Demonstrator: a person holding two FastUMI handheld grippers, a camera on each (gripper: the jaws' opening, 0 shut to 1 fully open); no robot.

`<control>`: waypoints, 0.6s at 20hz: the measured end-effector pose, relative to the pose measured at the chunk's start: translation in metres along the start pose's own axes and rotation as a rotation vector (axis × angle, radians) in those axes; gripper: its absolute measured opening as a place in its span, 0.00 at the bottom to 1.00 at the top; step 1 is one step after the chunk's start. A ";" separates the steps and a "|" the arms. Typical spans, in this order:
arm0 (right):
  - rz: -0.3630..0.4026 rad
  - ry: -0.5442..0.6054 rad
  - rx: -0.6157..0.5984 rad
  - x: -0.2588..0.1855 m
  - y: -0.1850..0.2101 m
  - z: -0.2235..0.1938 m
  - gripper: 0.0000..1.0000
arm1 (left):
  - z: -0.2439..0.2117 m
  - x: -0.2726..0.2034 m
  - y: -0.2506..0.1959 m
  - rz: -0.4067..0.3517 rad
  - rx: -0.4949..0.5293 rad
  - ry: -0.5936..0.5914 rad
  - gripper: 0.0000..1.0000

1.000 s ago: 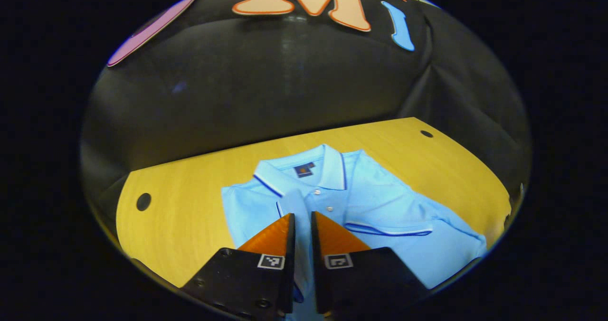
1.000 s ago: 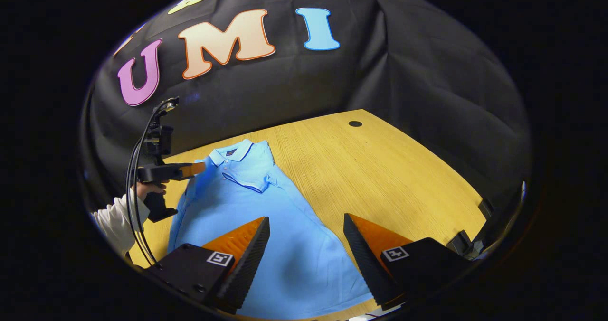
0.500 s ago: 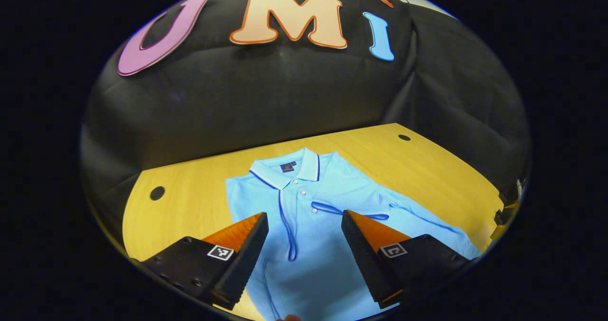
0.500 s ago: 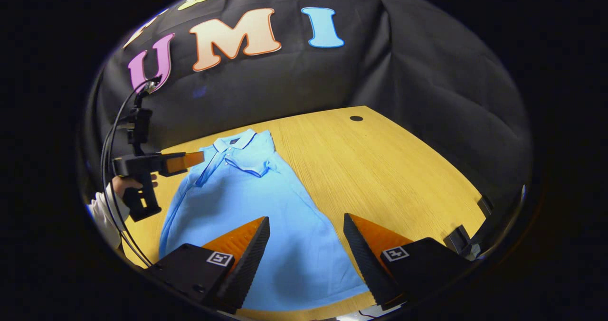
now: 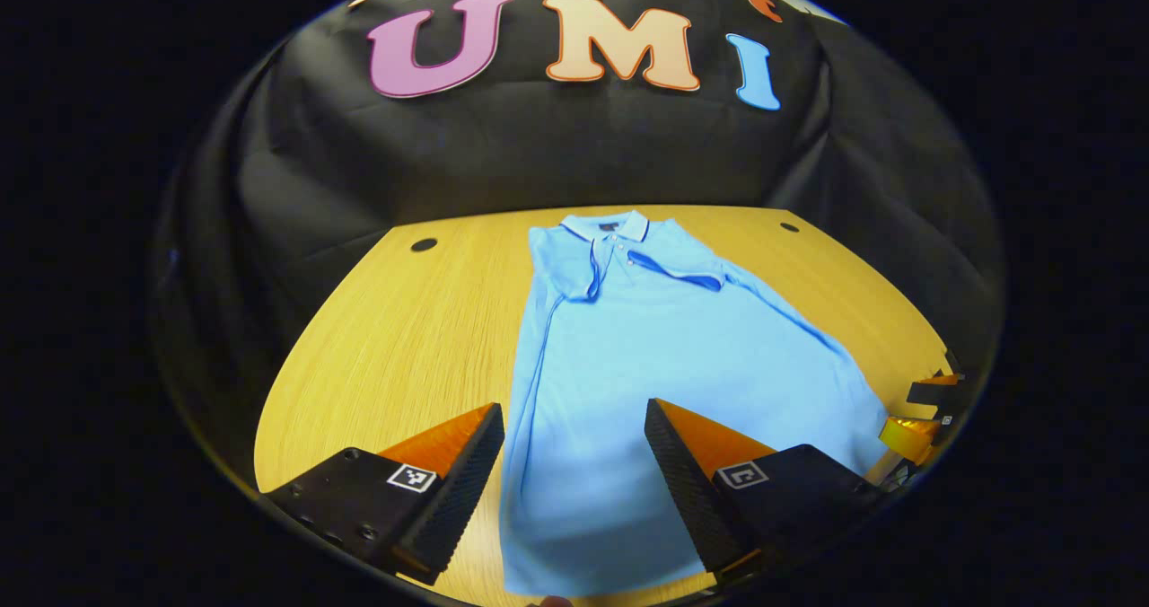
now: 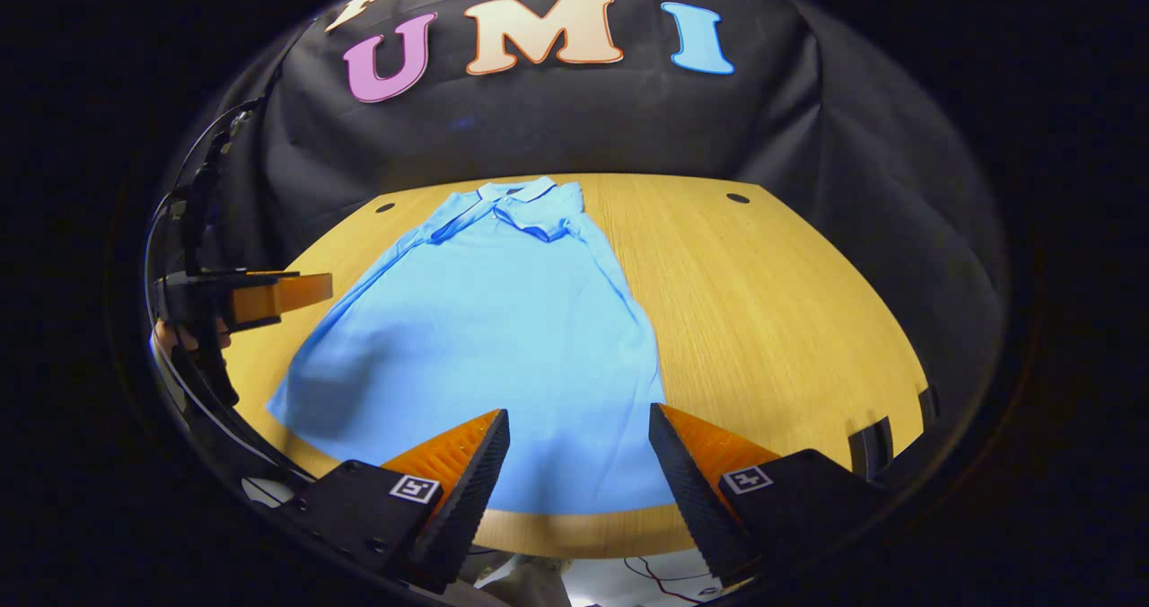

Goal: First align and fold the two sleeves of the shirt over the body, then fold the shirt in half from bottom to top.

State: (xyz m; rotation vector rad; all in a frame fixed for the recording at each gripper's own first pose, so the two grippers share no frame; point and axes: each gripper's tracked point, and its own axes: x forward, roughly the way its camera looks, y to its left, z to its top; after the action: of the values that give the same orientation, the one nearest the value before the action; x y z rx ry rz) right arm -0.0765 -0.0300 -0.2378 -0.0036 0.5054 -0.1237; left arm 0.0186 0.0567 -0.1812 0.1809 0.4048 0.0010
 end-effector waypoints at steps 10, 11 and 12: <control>0.004 0.032 -0.032 0.014 -0.022 -0.043 0.98 | -0.098 -0.039 0.000 0.072 -0.075 0.100 0.97; 0.011 0.032 -0.029 0.015 -0.020 -0.042 0.93 | -0.102 -0.038 0.000 0.082 -0.084 0.107 0.97; 0.014 0.030 -0.017 0.015 -0.020 -0.043 0.93 | -0.105 -0.038 -0.002 0.092 -0.096 0.108 0.98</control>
State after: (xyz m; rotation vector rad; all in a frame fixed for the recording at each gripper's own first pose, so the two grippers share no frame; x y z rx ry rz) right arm -0.0870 -0.0504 -0.2819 -0.0152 0.5358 -0.1057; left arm -0.0572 0.0719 -0.2614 0.1044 0.5024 0.1213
